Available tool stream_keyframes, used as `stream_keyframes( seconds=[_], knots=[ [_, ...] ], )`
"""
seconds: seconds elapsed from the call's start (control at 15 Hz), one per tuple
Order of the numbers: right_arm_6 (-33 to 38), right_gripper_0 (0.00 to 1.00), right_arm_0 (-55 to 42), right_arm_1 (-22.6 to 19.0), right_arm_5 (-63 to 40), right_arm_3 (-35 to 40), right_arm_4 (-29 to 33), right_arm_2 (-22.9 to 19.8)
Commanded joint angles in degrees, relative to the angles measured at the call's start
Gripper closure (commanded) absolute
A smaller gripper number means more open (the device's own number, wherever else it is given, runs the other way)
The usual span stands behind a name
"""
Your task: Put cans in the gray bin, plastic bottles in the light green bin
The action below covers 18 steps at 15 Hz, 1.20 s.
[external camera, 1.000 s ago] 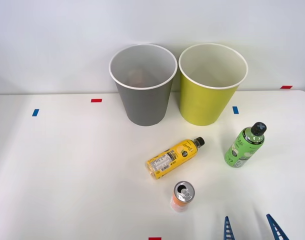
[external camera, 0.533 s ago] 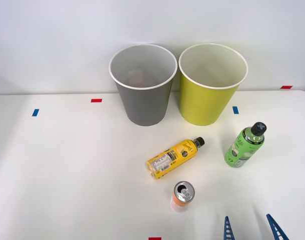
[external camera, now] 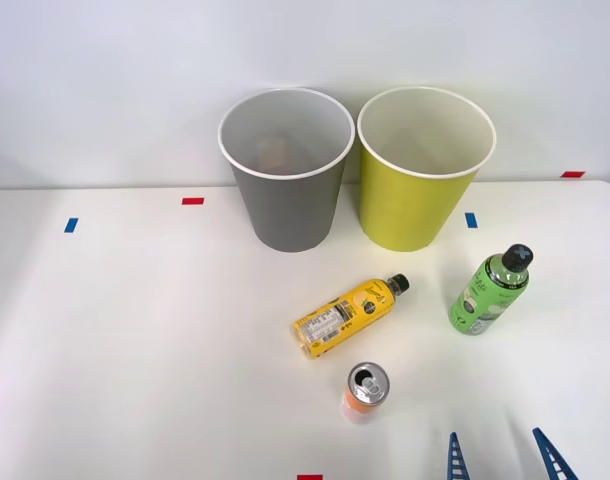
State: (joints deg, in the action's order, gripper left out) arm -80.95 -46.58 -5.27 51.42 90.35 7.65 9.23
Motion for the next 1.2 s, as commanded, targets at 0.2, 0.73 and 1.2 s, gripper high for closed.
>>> stream_keyframes(
  seconds=[0.2,0.73,1.2],
  knots=[
    [0.0,0.00,0.0,0.0,0.0,0.0,0.0,0.0],
    [0.0,0.00,0.0,0.0,0.0,0.0,0.0,0.0],
    [0.0,0.00,0.0,0.0,0.0,0.0,0.0,0.0]
  ],
)
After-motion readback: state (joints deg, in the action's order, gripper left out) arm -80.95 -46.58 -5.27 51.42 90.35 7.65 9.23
